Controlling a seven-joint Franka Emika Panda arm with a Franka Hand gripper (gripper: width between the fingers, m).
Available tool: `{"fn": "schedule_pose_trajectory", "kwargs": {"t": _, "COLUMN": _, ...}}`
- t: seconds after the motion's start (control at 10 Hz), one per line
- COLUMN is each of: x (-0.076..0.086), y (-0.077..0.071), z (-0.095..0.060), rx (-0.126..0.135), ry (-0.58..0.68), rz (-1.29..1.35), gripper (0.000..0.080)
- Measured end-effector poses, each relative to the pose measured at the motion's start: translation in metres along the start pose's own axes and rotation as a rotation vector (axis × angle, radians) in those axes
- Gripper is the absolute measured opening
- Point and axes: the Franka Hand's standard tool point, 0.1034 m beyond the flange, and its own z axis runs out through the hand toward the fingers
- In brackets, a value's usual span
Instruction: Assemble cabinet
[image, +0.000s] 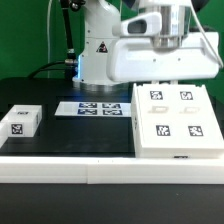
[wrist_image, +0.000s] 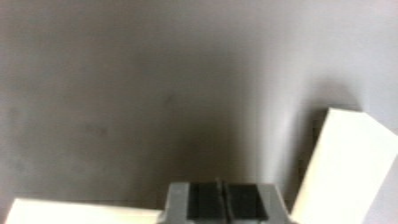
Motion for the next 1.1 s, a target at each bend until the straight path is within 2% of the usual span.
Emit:
{"fn": "schedule_pose_trajectory", "kwargs": {"t": 0.4, "x": -0.003, "y": 0.001, "z": 0.010, "rx": 0.000, "ry": -0.001, "rz": -0.014, "gripper": 0.0002}}
{"fn": "schedule_pose_trajectory", "kwargs": {"t": 0.5, "x": -0.002, "y": 0.003, "z": 0.007, "rx": -0.002, "ry": -0.002, "rz": -0.022, "gripper": 0.0002}}
{"fn": "schedule_pose_trajectory", "kwargs": {"t": 1.1, "x": 0.022, "y": 0.009, "z": -0.037, "rx": 0.001, "ry": -0.083, "rz": -0.029, "gripper": 0.0002}}
